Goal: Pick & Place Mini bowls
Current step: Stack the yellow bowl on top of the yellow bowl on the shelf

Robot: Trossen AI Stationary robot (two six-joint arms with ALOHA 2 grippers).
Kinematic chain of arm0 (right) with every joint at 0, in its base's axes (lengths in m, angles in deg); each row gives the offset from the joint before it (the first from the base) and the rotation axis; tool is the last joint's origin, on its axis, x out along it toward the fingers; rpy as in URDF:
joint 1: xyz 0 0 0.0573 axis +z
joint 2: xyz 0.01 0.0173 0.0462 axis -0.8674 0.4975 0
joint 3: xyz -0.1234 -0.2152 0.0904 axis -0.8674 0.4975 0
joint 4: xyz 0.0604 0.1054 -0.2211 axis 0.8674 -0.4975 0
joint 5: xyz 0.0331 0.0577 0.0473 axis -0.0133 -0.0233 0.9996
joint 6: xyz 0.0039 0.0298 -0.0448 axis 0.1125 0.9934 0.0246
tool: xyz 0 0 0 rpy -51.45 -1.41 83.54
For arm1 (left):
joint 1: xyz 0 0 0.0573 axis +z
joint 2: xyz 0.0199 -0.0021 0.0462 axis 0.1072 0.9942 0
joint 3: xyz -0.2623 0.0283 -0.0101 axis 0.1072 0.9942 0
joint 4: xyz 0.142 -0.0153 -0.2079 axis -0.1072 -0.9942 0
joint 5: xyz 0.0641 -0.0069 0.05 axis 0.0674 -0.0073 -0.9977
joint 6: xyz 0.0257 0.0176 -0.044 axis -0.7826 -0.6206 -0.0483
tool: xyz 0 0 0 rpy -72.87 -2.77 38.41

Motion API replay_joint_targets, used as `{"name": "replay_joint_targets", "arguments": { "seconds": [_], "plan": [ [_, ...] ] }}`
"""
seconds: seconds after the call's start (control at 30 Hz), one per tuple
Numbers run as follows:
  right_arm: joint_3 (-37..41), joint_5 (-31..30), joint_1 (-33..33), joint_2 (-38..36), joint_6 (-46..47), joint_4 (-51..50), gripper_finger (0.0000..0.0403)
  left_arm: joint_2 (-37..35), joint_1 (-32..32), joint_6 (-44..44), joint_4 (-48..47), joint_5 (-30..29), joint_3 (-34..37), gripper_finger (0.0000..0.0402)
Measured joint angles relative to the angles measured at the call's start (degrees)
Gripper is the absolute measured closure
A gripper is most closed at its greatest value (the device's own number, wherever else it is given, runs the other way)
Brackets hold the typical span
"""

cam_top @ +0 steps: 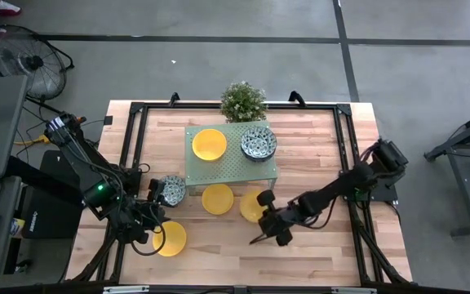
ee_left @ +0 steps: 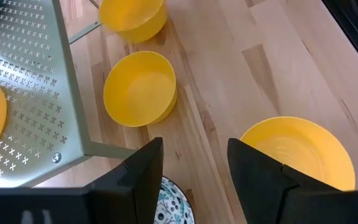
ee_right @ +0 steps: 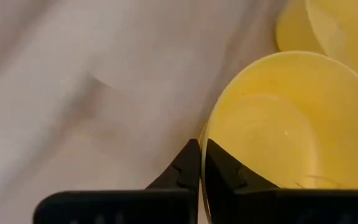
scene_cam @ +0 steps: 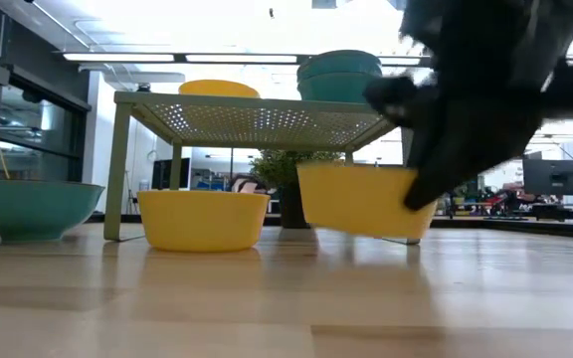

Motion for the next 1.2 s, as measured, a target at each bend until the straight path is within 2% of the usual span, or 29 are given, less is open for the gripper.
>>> {"name": "replay_joint_targets", "arguments": {
  "seconds": [0.27,0.5,0.67,0.8,1.2],
  "plan": [
    [-17.6,1.3,3.6,0.0,1.0,-20.3,0.0402,0.0,0.0,0.1,0.0,0.0,0.0,0.0227],
    [-32.5,1.6,2.8,0.0,-5.0,-34.7,0.0402,0.0,0.0,0.1,0.0,0.1,0.0,0.0227],
    [-39.2,1.5,-0.2,0.0,-9.8,-38.8,0.0402,0.0,0.0,0.1,0.0,0.0,0.0,0.0227],
    [-41.6,1.7,-3.1,0.0,-13.7,-39.0,0.0403,0.0,0.0,0.1,0.0,0.0,0.0,0.0227],
    [-47.5,10.5,-14.7,0.0,-22.4,-37.3,0.0403,0.0,0.0,0.0,0.0,-0.3,0.0,0.0227]
  ]
}}
